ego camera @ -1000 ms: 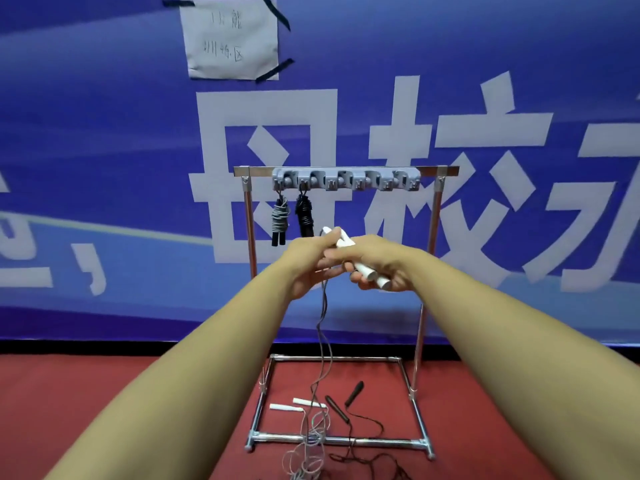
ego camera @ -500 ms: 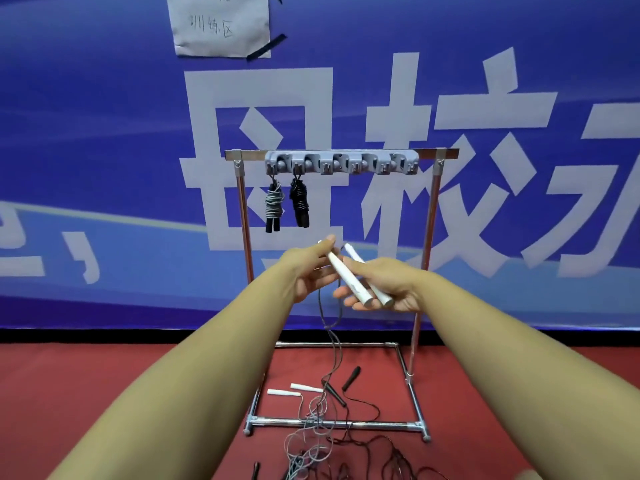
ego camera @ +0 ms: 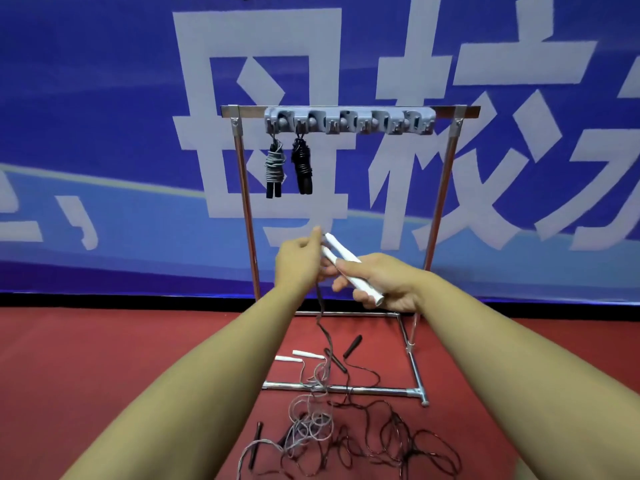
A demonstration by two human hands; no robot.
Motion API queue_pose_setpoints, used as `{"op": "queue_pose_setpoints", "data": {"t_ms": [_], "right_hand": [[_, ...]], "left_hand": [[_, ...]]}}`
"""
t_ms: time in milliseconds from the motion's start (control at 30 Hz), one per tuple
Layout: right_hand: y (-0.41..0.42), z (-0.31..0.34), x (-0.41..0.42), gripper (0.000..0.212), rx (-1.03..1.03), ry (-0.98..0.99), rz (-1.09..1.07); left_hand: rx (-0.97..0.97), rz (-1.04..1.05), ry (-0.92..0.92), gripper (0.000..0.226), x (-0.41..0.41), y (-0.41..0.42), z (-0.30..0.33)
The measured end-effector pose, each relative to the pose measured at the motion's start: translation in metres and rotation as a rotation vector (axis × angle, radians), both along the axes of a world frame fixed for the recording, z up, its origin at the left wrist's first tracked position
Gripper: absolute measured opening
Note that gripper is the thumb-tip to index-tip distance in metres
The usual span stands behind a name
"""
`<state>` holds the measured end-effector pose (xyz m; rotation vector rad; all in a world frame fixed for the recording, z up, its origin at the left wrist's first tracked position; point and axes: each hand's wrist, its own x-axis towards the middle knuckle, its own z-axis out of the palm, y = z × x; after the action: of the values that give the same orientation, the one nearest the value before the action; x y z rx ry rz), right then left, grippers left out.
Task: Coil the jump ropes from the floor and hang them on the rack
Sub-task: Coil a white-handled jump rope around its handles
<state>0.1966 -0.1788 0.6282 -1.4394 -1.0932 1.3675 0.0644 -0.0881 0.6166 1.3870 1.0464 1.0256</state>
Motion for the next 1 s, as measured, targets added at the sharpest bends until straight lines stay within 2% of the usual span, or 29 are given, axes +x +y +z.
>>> {"op": "queue_pose_setpoints", "data": {"t_ms": [67,100,167,233,300,433,633,733,867,933,1000], "right_hand": [[0.002,-0.002,-0.004,0.032,0.024,0.061,0.020],[0.004,-0.001,-0.006,0.032,0.043,0.096,0.029],[0.007,0.005,-0.010,0.029,0.084,0.196,0.040],[0.013,0.012,-0.013,0.025,0.147,0.340,0.033],[0.023,0.020,-0.010,0.026,0.230,0.484,-0.003],[0.043,0.044,0.010,0.026,0.433,0.570,-0.212],[0.049,0.091,0.042,0.035,0.679,0.526,-0.460],[0.044,0.093,0.051,0.037,0.648,0.525,-0.456],[0.027,0.062,0.048,0.034,0.428,0.435,-0.306],[0.016,0.044,0.045,0.034,0.328,0.378,-0.229],[0.004,0.029,0.040,0.036,0.251,0.358,-0.151]], "left_hand": [[0.105,0.324,-0.085,0.050,-0.003,0.012,-0.017],[0.091,0.392,-0.184,0.047,-0.005,0.018,-0.024],[-0.025,0.275,-0.313,0.045,-0.005,0.027,-0.039],[-0.146,0.013,-0.317,0.060,-0.003,0.025,-0.056],[-0.199,-0.147,-0.308,0.071,0.000,0.017,-0.070],[-0.029,-0.242,-0.078,0.069,0.002,0.007,-0.087],[-0.072,-0.335,-0.095,0.057,0.011,-0.004,-0.070],[-0.092,-0.417,-0.052,0.064,0.017,-0.010,-0.066],[-0.243,-0.553,0.186,0.077,0.015,-0.021,-0.101],[-0.316,-0.506,0.273,0.071,0.012,-0.021,-0.114],[-0.323,-0.370,0.170,0.063,0.012,-0.013,-0.118]]}}
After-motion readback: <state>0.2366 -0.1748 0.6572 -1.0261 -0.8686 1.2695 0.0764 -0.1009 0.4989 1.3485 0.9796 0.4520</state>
